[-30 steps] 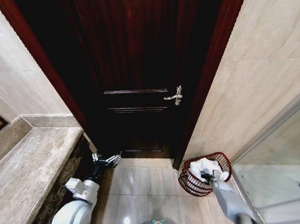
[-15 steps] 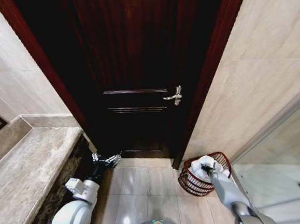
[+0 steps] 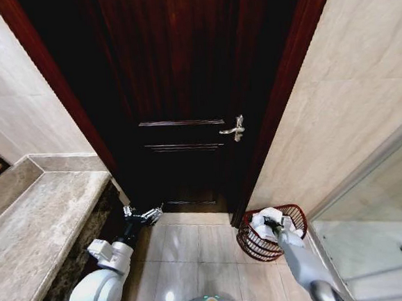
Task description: Discard the used towel into the hamper.
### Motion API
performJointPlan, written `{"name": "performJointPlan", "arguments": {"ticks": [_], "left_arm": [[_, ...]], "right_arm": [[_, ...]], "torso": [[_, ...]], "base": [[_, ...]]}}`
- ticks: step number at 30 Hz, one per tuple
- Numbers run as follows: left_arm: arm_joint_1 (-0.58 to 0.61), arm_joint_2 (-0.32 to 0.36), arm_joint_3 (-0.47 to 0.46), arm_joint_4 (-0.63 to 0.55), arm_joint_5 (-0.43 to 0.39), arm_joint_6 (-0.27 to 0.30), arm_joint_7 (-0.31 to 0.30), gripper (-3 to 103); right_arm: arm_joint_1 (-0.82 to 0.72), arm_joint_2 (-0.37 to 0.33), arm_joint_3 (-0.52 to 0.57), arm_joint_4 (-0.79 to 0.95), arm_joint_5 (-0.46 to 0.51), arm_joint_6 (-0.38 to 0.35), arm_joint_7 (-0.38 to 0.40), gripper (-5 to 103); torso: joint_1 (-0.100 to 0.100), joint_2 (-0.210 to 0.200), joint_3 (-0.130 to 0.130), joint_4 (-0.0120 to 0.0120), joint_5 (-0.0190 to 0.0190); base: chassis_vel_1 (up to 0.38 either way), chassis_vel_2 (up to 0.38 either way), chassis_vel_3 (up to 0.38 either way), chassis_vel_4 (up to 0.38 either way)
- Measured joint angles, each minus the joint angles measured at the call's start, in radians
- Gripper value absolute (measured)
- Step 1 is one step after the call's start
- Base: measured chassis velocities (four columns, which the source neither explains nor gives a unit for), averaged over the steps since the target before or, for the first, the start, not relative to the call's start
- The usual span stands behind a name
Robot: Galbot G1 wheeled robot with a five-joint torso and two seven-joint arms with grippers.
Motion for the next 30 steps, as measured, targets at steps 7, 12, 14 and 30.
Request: {"name": "performJointPlan", "arguments": {"ticks": [7,12,14,30], "left_arm": [[0.000,0.000,0.000,0.000,0.000,0.000,0.000,100],[0.000,0.000,0.000,0.000,0.000,0.000,0.000,100],[0.000,0.000,0.000,0.000,0.000,0.000,0.000,100],[0.000,0.000,0.000,0.000,0.000,0.000,0.000,100]], "right_arm": [[-0.101,-0.014,-0.005,0.179,0.027,-0.005,0.006,0],[-0.271,-0.060,0.000,0.417,0.029,0.017,-0.043,-3],[-0.371,-0.073,0.011,0.528,0.030,0.037,-0.074,6],[-0.680,0.008,0.135,0.698,-0.062,0.254,-0.075,65]], "torso": [[0.000,0.000,0.000,0.0002,-0.0001],[0.000,0.000,0.000,-0.0003,-0.0006],[0.000,0.000,0.000,-0.0003,0.0000],[0.000,0.000,0.000,-0.0003,0.0000]], "base": [[0.000,0.000,0.000,0.000],[0.000,0.000,0.000,0.000],[0.000,0.000,0.000,0.000],[0.000,0.000,0.000,0.000]]}}
